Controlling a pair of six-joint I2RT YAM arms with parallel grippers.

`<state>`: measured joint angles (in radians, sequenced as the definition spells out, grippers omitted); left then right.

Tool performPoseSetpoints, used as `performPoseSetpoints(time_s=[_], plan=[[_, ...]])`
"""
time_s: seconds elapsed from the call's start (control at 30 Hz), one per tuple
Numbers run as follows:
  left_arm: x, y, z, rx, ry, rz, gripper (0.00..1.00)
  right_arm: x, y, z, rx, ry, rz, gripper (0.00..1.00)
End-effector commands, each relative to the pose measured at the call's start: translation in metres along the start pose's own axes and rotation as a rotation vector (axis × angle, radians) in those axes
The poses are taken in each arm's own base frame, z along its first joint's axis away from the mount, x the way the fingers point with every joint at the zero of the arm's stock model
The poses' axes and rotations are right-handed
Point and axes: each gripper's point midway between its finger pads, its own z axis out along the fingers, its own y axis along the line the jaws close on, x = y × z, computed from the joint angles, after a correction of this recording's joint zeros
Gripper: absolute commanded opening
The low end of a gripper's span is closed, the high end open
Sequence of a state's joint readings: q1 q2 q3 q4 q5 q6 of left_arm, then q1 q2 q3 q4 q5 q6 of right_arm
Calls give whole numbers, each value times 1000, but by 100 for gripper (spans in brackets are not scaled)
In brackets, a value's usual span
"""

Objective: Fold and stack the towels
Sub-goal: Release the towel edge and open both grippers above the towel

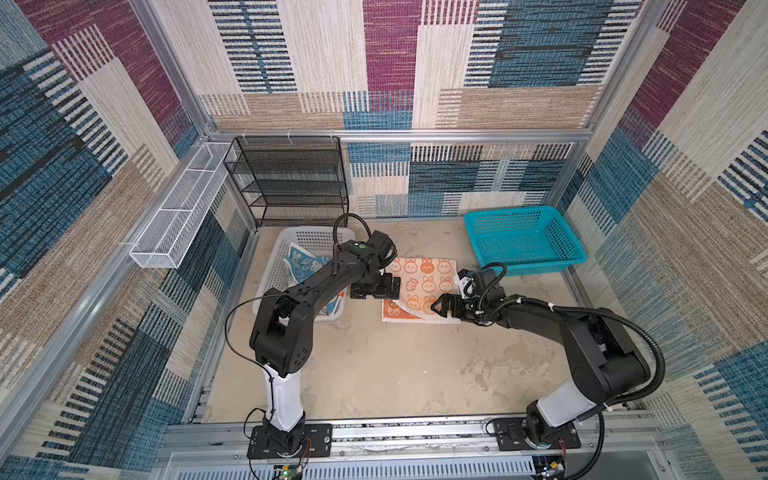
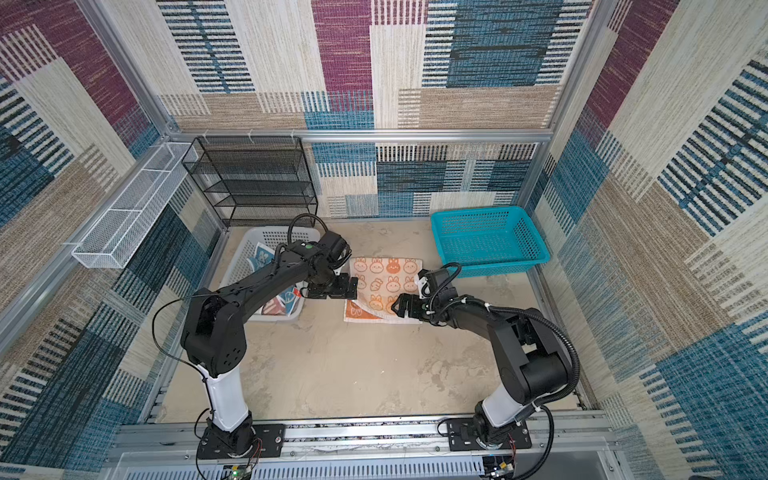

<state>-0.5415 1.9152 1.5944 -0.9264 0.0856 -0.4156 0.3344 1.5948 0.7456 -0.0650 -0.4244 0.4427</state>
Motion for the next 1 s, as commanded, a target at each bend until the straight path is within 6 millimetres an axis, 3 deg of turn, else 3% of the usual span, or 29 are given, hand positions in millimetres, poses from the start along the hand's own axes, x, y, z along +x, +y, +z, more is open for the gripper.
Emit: performPoseSetpoints(time_s=[0.0,0.4,0.83,0.97], plan=[[2,4,-1,-11,-3,-9,100,5,-9,5,19,3,7,99],[8,47,-7,-191,16,4,100,36,-44,10,129,52,25,99],[8,60,-24,-186,2,-4,100,43,-50,9,133,55,38,99],[0,39,-33,-79,-38,-13,100,40,-46,7,122,48,38,99]])
